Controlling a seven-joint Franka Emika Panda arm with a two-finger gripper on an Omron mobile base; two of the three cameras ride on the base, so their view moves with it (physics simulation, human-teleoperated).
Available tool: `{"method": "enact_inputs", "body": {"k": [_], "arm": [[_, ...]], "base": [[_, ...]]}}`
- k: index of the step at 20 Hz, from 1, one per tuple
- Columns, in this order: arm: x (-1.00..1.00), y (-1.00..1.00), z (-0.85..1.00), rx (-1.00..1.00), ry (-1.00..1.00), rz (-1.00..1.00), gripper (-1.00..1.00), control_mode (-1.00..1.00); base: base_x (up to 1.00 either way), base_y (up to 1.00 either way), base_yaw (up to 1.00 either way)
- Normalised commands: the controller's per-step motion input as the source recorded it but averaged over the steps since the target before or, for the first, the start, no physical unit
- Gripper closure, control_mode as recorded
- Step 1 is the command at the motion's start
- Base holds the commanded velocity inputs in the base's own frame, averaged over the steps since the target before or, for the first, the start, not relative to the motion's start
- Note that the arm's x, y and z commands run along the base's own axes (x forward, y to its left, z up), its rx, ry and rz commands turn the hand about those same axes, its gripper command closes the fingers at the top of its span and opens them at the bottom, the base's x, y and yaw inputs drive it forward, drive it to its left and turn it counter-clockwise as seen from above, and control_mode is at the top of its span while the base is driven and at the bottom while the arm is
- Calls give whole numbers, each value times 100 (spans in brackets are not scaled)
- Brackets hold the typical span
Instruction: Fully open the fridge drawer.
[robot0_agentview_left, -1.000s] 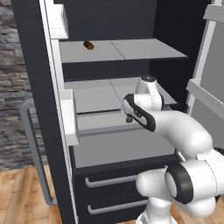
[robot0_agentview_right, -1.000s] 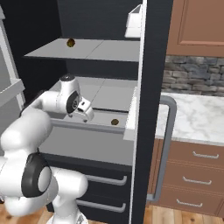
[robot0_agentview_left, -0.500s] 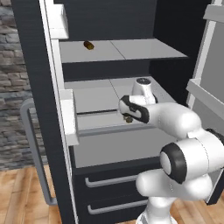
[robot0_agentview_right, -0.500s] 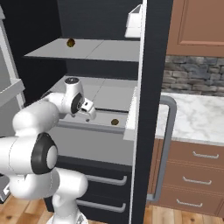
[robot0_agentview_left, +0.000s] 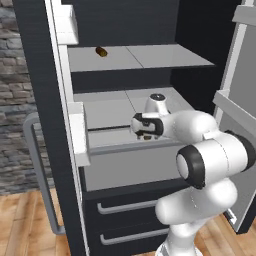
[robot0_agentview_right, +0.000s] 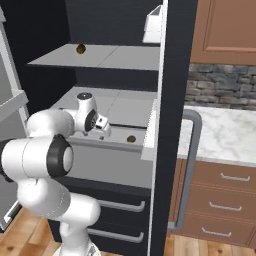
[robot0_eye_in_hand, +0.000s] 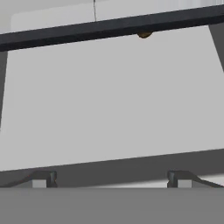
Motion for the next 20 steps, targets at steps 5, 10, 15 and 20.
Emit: {"method": "enact_inputs", "body": {"k": [5, 10, 15, 20], "arm": [[0, 0, -43, -3, 2, 5, -100, -100], [-85, -26, -38, -4, 2, 0, -100, -100], [-100, -39, -36, -2, 2, 0, -100, -100], [-100, -43, -35, -2, 5, 0, -100, -100]], "base": [[0, 0, 0], [0, 0, 0], [0, 0, 0], [0, 0, 0]]}}
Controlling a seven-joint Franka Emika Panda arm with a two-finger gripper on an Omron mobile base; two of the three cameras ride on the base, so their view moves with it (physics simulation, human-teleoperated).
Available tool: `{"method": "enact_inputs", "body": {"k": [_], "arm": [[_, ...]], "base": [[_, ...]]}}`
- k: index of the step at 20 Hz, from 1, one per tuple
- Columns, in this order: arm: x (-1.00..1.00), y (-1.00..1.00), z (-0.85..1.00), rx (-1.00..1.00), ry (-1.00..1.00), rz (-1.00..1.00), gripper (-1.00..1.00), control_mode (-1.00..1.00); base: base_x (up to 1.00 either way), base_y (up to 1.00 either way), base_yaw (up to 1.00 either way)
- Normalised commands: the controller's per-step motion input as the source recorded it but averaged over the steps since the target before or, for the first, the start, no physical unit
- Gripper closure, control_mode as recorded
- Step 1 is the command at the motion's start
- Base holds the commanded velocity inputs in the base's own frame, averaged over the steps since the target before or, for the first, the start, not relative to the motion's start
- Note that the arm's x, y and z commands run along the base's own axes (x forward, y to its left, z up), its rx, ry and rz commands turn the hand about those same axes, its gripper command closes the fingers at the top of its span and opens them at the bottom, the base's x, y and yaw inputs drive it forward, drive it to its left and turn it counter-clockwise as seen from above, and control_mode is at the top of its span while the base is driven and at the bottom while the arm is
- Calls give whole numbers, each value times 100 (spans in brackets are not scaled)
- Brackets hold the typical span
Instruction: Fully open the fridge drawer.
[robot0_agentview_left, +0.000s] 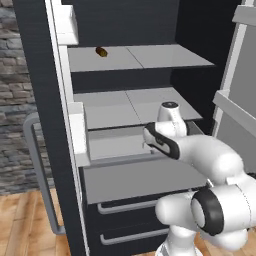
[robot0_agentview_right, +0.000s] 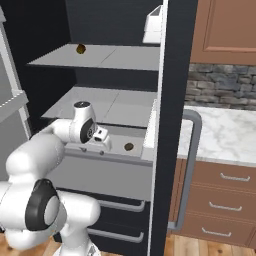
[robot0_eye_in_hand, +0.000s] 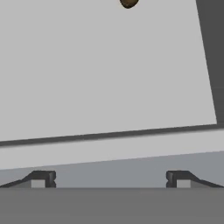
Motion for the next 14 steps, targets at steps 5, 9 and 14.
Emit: {"method": "enact_inputs", "body": {"k": [5, 9, 14], "arm": [[-100, -41, -36, -3, 11, 0, -100, -100], [-100, -37, -34, -4, 11, 0, -100, -100], [-100, -44, -5, 2, 2, -1, -100, -100]], "base": [[0, 0, 0], [0, 0, 0], [0, 0, 0]]}}
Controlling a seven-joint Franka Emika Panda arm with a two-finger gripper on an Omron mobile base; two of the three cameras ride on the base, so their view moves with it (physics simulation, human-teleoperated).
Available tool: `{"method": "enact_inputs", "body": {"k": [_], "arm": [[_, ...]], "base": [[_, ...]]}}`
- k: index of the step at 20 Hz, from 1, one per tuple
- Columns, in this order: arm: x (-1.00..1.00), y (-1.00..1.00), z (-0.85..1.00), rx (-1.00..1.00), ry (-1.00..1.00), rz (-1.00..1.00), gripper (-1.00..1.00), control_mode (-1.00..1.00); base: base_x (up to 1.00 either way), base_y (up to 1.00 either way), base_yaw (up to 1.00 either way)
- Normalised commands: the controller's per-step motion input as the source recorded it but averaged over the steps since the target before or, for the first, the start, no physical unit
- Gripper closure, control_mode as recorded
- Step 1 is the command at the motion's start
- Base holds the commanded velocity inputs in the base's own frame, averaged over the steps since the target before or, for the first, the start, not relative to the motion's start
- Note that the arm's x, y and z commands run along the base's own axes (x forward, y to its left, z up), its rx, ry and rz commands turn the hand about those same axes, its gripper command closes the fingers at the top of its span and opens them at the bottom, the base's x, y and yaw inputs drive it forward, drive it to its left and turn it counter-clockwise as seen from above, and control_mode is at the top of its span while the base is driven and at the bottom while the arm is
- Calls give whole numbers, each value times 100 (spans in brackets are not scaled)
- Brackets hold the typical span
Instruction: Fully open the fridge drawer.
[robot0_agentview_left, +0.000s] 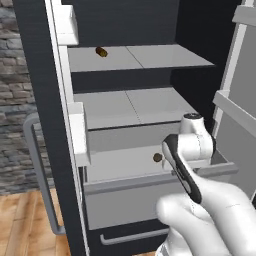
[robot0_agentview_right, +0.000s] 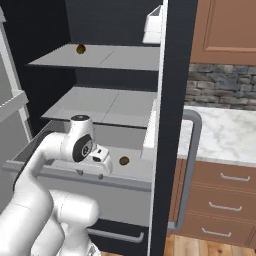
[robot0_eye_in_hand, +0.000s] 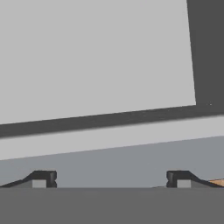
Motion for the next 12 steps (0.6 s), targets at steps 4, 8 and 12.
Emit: {"method": "enact_inputs", "body": {"k": [4, 8, 12], "arm": [[-100, -12, 93, 15, -39, -1, -100, -100], [-98, 0, 100, 15, -52, 0, -100, -100], [-89, 3, 100, 9, -52, 0, -100, -100]], "base": [[0, 0, 0], [0, 0, 0], [0, 0, 0]]}}
